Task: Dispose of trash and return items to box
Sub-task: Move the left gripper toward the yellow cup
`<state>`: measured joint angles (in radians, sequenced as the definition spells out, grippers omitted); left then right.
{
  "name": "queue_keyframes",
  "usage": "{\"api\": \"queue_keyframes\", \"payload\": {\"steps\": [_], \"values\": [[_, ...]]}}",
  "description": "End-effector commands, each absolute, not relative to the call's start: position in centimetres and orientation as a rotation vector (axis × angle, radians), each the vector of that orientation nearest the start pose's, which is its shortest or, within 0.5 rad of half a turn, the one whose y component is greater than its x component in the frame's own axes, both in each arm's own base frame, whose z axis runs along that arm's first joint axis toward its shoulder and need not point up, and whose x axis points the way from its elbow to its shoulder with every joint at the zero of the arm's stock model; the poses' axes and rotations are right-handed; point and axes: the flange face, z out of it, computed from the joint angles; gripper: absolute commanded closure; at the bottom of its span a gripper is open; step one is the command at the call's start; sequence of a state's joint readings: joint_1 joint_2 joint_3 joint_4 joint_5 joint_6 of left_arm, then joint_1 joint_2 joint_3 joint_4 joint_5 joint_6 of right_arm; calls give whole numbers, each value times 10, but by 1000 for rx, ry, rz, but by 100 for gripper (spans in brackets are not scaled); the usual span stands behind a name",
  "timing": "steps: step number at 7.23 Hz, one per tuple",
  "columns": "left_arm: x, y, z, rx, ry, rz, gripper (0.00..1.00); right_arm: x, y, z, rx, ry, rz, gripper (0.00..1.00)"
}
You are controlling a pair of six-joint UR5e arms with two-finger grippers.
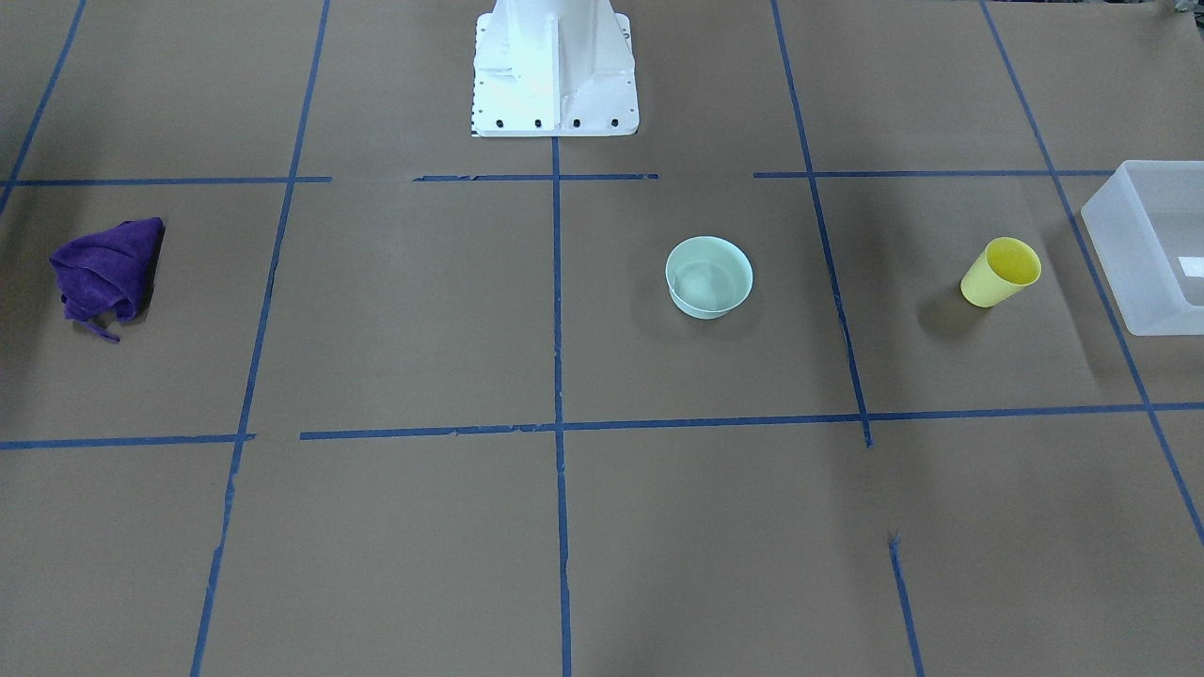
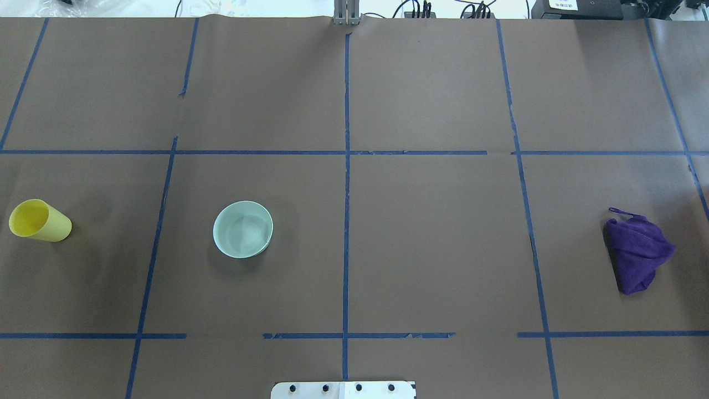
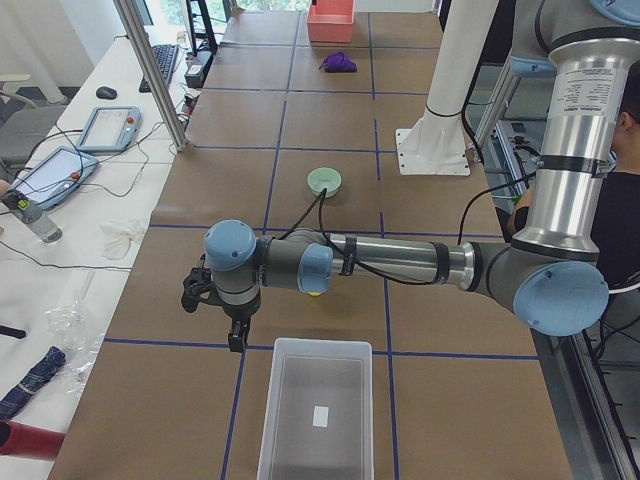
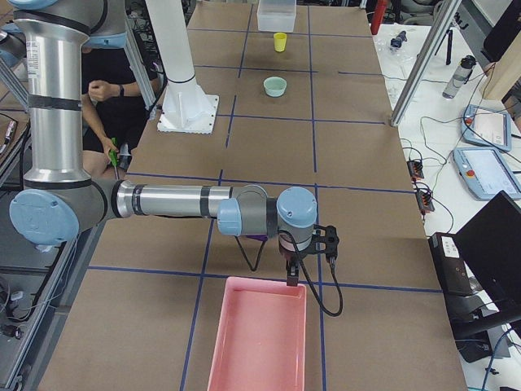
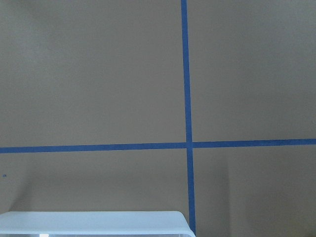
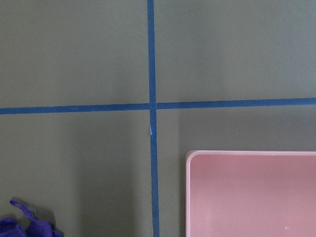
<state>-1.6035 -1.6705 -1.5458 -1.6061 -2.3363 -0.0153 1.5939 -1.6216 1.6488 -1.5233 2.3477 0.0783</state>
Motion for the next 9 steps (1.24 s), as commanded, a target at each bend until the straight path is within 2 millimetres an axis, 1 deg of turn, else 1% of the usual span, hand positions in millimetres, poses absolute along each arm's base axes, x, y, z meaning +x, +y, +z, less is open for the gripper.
{"api": "queue_keyframes", "payload": {"steps": [1,2,3,4,5,6,7,8,9], "values": [[-82,-539,604,135,762,4,0,74,-475,638,53,-784,68,0],[-82,-540,592,156,758,9,0,74,-477,635,53,-787,78,0],[-74,-518,594,123,764,-56,0,74,-481,628,65,-789,74,0],[-42,-493,574,100,778,-83,0,73,-485,622,75,-796,70,0],[-25,-472,573,101,785,-60,0,73,-485,618,82,-798,67,0],[-14,-459,581,153,795,-10,0,72,-485,619,81,-801,67,0],[0,-452,583,213,814,47,0,72,-483,621,76,-800,69,0],[9,-442,590,214,823,54,0,72,-482,622,76,-800,69,0],[29,-429,596,210,837,60,0,72,-482,621,78,-800,67,0]]}}
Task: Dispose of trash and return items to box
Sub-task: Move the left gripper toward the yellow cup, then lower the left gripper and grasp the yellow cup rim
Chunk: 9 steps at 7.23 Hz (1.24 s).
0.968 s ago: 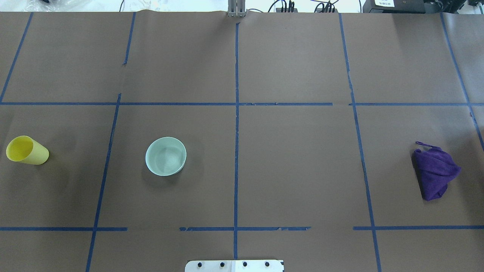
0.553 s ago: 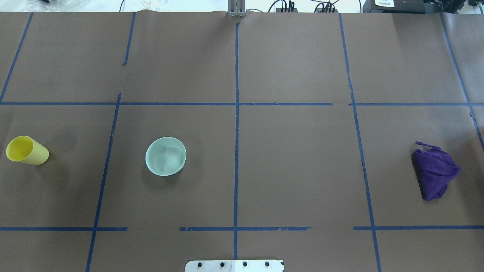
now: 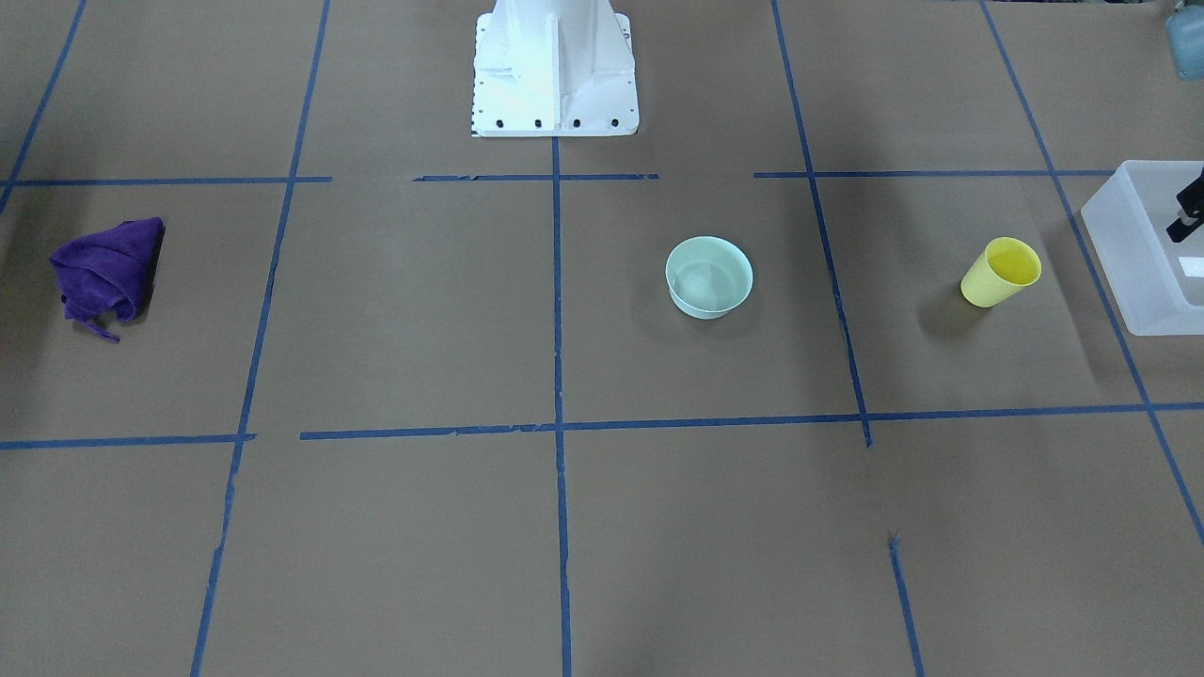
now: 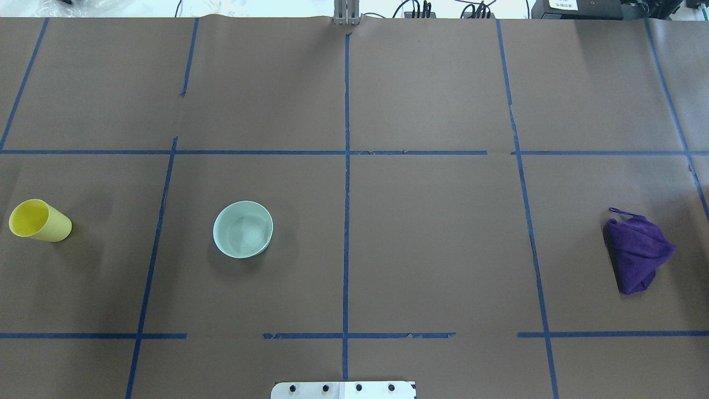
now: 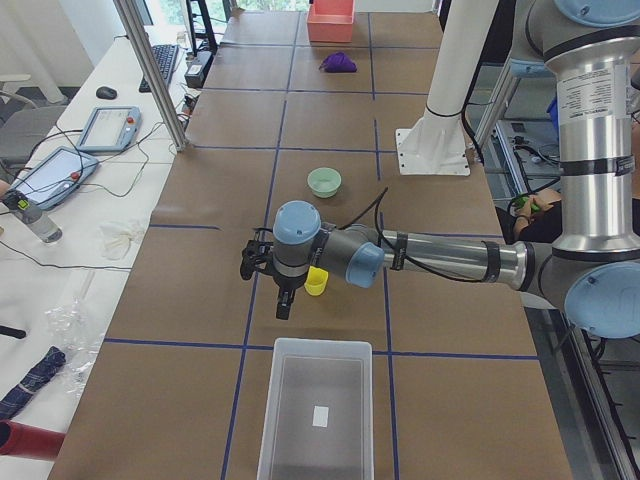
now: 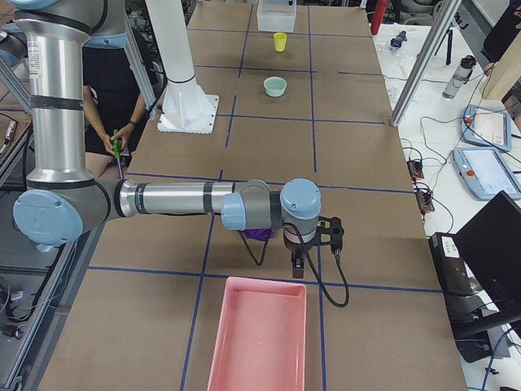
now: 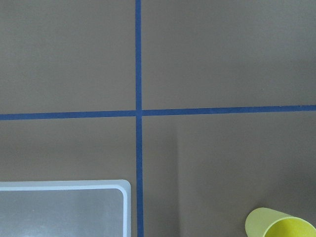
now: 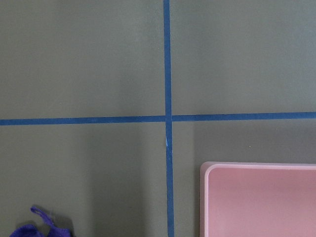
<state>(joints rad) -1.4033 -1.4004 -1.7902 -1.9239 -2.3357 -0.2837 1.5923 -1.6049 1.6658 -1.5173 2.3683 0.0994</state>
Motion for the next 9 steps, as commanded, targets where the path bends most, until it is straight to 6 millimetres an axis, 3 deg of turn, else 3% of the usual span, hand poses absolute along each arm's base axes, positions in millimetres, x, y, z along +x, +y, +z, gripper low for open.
{"api": "queue_keyframes", "payload": {"steps": [1,3,6,8,9], "values": [[32,-415,599,275,832,67,0,72,-481,622,78,-800,67,0],[37,-391,608,296,856,50,0,72,-480,619,84,-801,65,0],[110,-384,595,242,888,-60,0,73,-480,611,99,-793,59,0],[123,-394,596,245,874,-73,1,73,-480,611,98,-793,60,0],[132,-409,601,244,873,-73,1,72,-482,609,100,-793,57,0]]}}
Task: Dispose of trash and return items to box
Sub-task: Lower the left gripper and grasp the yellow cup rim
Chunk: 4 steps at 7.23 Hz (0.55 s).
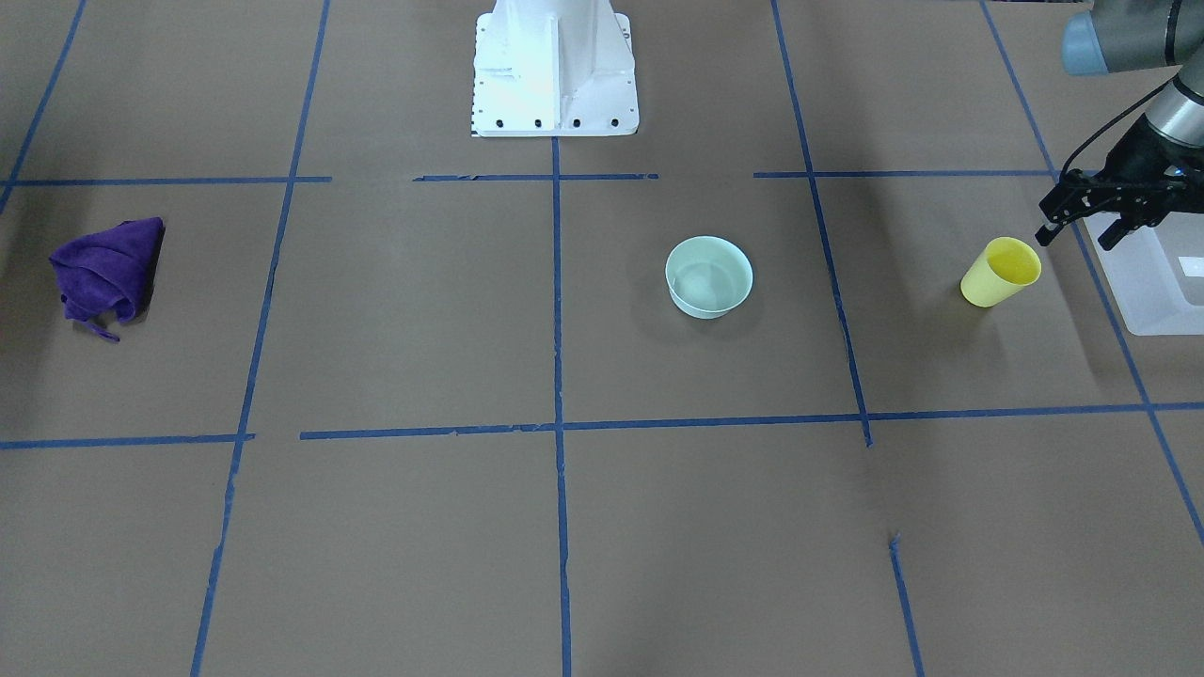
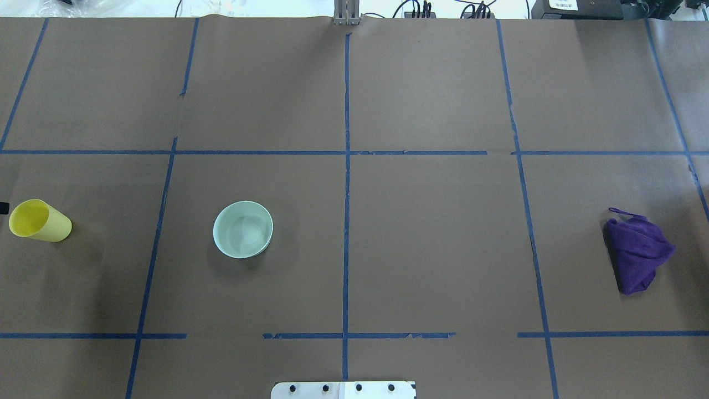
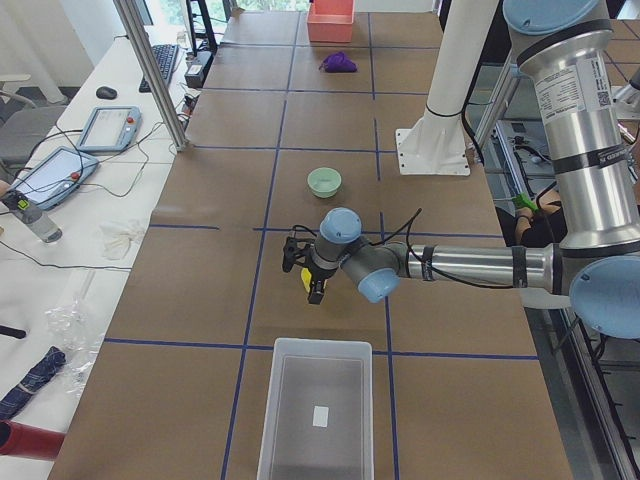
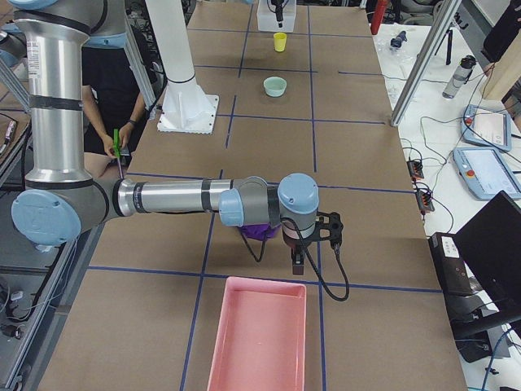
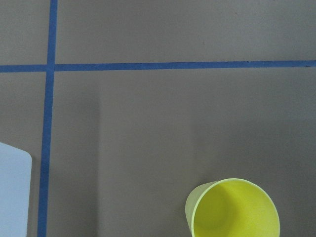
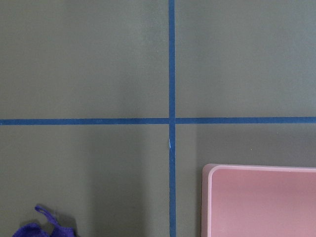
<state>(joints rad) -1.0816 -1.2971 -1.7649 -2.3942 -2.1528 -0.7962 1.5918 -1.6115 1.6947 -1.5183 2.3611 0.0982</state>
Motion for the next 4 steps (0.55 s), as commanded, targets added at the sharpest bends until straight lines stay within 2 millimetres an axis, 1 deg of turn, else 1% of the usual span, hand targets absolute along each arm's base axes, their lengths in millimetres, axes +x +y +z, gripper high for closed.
{"api": "queue_keyframes", "payload": {"steps": [1,2,3,4], "values": [[137,-417,605,241,872,-71,1,72,-482,609,100,-793,57,0],[147,-415,607,228,872,-51,2,72,-482,609,100,-795,57,0],[163,-410,606,223,864,-31,2,71,-482,608,99,-796,56,0],[166,-409,607,225,859,-26,2,72,-483,608,101,-796,56,0]]}}
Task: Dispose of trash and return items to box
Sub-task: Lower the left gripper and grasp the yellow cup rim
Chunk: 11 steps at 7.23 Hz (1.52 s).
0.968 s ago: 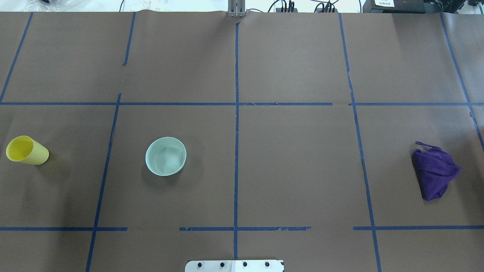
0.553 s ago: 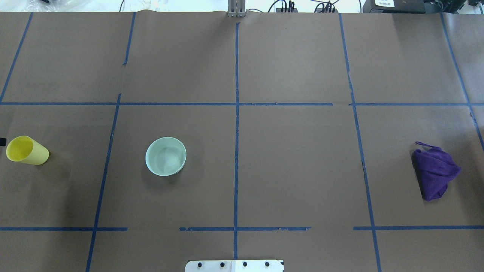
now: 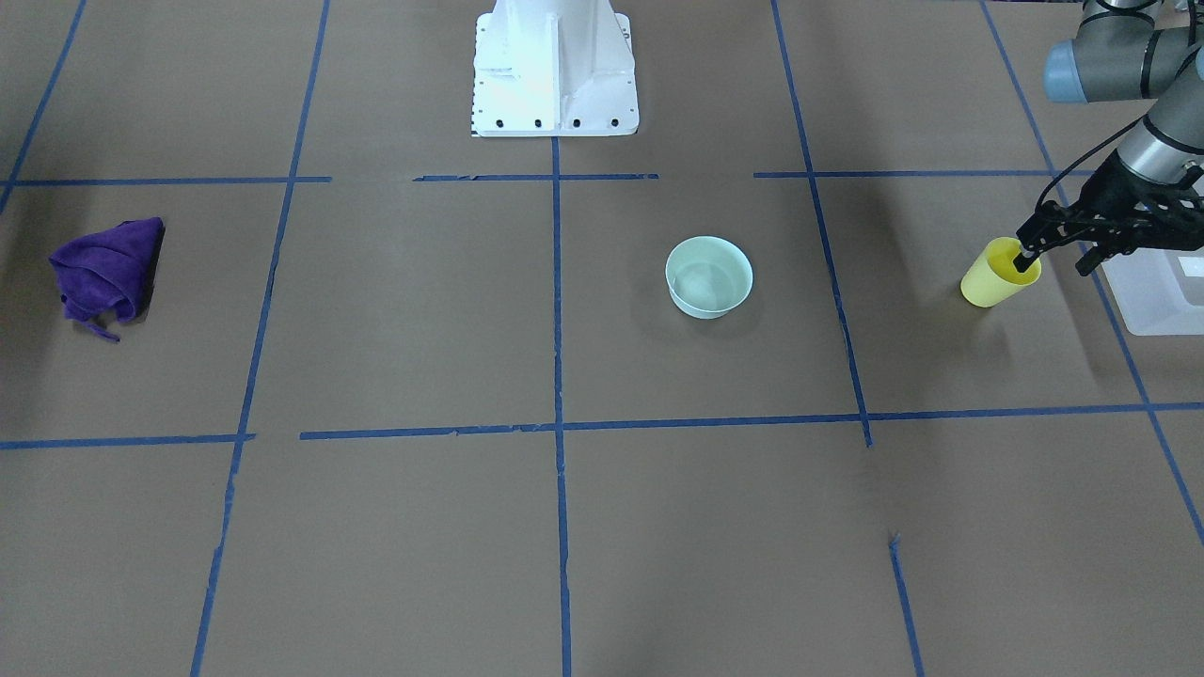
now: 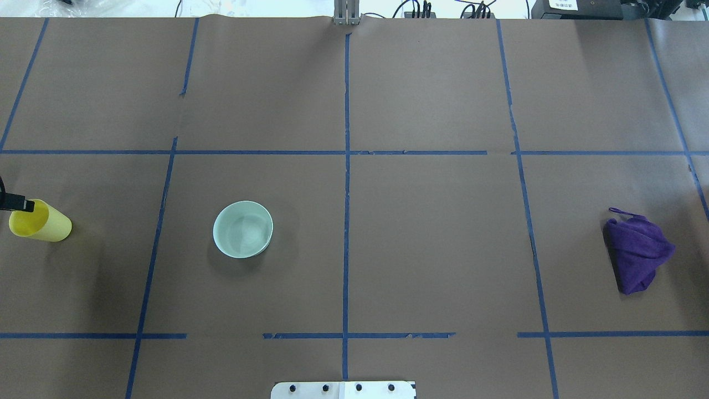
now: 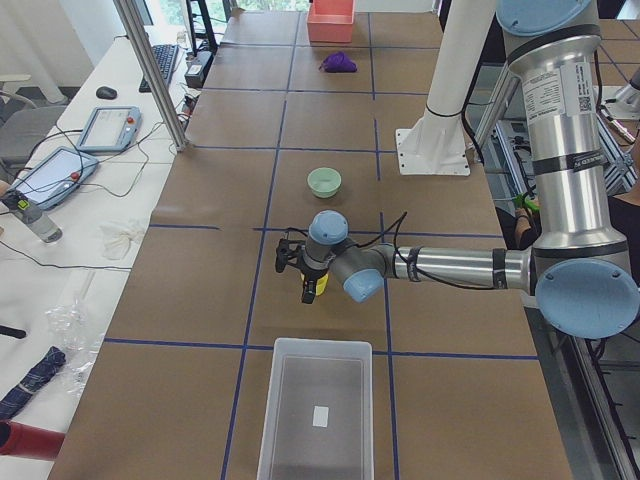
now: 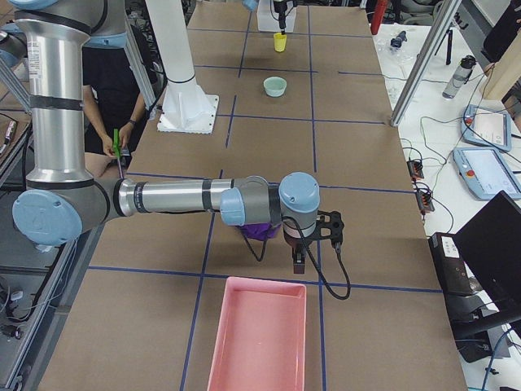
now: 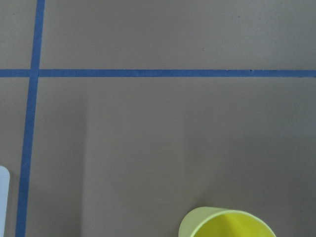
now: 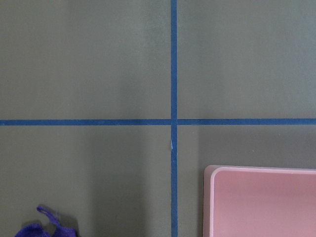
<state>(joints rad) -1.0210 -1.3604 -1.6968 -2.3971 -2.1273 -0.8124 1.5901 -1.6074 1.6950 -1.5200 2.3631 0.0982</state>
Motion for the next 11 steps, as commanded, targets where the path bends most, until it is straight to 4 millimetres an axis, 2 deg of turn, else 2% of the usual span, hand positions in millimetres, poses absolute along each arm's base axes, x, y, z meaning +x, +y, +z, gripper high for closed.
{"api": "queue_keyframes", "payload": {"steps": [1,2,5,6,7,8,10,11], "values": [[166,-408,608,224,857,-21,2,71,-483,608,101,-796,55,0],[165,-407,609,222,855,-21,2,72,-483,607,102,-798,56,0],[173,-404,617,200,848,-14,41,71,-483,607,100,-801,55,0],[174,-405,616,201,849,-15,64,71,-483,607,99,-801,55,0],[174,-405,615,203,850,-14,92,71,-483,607,97,-801,56,0],[174,-405,615,202,849,-14,100,71,-483,606,99,-801,55,0],[171,-405,600,212,873,-11,100,68,-487,598,103,-805,72,0],[167,-398,588,174,923,11,100,65,-487,581,133,-806,52,0]]}}
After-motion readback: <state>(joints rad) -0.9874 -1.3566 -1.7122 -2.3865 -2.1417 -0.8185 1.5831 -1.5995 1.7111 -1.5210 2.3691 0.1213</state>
